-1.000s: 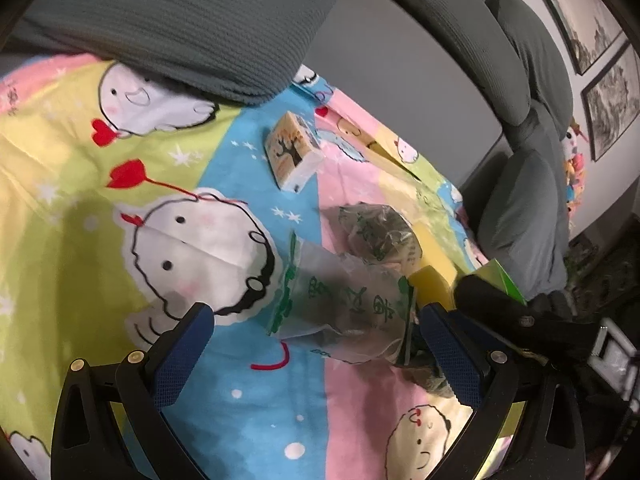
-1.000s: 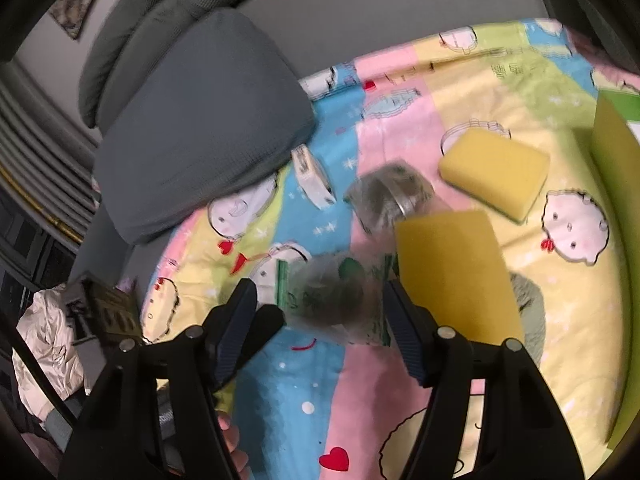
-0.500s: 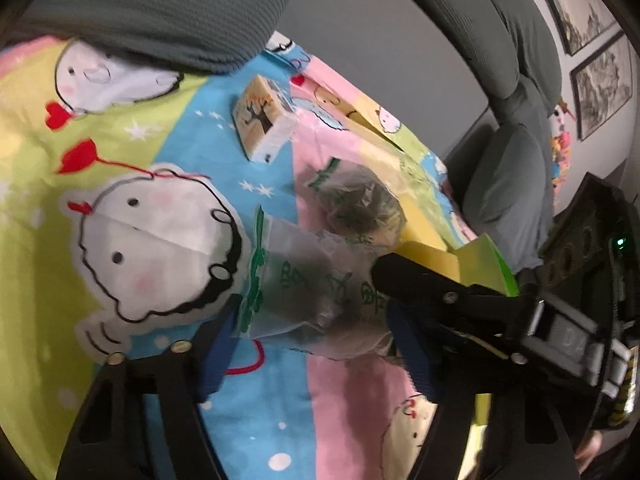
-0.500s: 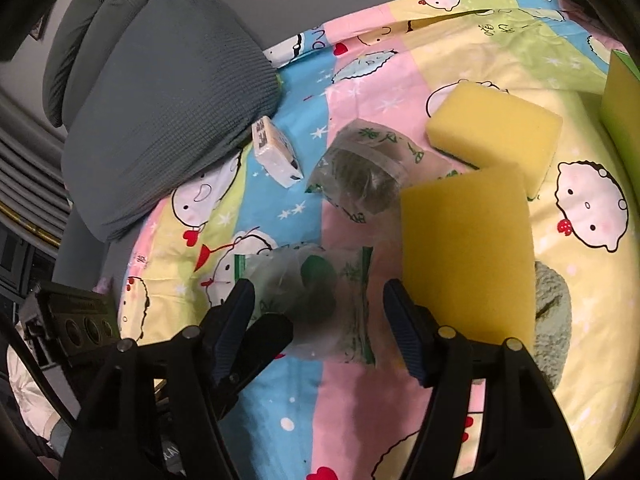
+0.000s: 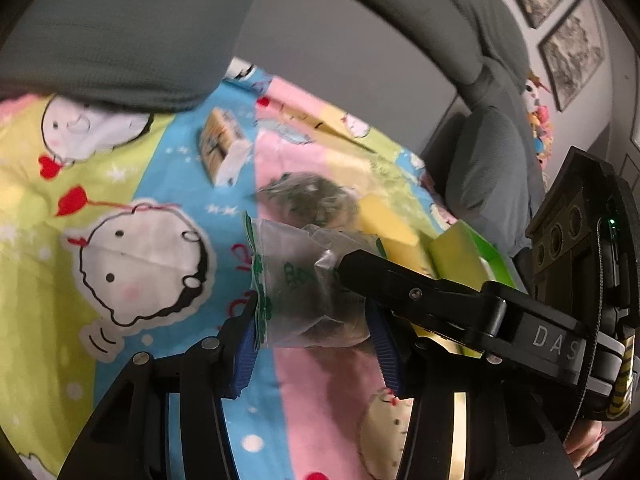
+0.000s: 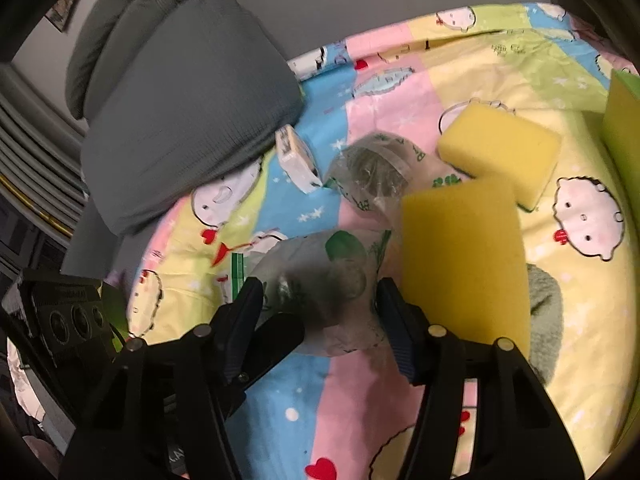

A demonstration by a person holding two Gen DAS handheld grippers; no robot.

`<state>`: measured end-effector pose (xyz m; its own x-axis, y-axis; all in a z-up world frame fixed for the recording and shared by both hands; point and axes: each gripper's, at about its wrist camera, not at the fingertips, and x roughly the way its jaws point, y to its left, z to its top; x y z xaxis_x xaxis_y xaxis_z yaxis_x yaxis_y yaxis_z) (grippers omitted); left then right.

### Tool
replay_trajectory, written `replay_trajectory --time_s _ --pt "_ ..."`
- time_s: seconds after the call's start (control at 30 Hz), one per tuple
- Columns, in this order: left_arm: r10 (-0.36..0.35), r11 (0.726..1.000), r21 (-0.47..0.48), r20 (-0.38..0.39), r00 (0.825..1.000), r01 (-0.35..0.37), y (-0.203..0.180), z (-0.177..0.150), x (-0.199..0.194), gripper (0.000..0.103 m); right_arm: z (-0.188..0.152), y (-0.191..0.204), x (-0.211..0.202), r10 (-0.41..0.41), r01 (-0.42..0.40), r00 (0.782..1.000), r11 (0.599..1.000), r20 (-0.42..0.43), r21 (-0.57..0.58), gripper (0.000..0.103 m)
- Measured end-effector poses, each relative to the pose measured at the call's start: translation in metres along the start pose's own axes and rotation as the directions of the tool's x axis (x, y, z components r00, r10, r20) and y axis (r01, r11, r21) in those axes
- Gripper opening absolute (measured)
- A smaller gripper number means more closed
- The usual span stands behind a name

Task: Organize objects
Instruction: 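Lift and carry the bag with the right gripper over the green-rimmed box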

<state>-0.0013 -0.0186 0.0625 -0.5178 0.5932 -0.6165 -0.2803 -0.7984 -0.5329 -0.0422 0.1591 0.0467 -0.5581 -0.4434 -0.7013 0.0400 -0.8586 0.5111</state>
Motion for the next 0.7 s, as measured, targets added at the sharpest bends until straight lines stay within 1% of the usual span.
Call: replay_trajectory --time_s 0.07,0.17,0.27,0.33,0.4,0.5,0.7 --pt "-0.006 0.999 0.048 0.026 1.0 0.005 -0.015 -0.002 -0.008 0.051 -0.003 0.001 -0.015 0.013 -0.013 1.0 1.0 0.025 0.0 0.058" --pt "-0.032 0.992 0.127 0.087 0.996 0.021 -0.041 -0.005 -0.025 0.052 -0.007 0.005 -0.043 0.022 -0.021 0.996 1.0 0.083 -0.019 0.059" --pt "-0.062 0.986 0.164 0.124 0.99 0.041 -0.06 -0.005 -0.035 0.052 -0.012 0.008 -0.072 0.036 -0.03 0.988 0.999 0.149 -0.043 0.06" --pt "-0.089 0.98 0.189 0.14 0.986 0.062 -0.074 -0.007 -0.038 0.052 -0.015 0.007 -0.092 0.032 -0.022 0.981 0.998 0.192 -0.051 0.06" --pt "-0.126 0.972 0.215 0.144 0.982 0.093 -0.088 -0.01 -0.037 0.052 -0.017 0.004 -0.107 0.016 -0.006 0.975 0.999 0.222 -0.043 0.06" --pt "-0.165 0.962 0.241 0.126 0.978 0.131 -0.106 -0.013 -0.028 0.052 -0.02 -0.007 -0.126 -0.025 0.033 0.965 0.999 0.259 -0.025 0.06" --pt "-0.201 0.943 0.288 0.091 0.975 0.167 -0.147 -0.024 -0.012 0.052 -0.025 -0.043 -0.155 -0.071 0.06 0.954 0.997 0.292 0.048 0.06"
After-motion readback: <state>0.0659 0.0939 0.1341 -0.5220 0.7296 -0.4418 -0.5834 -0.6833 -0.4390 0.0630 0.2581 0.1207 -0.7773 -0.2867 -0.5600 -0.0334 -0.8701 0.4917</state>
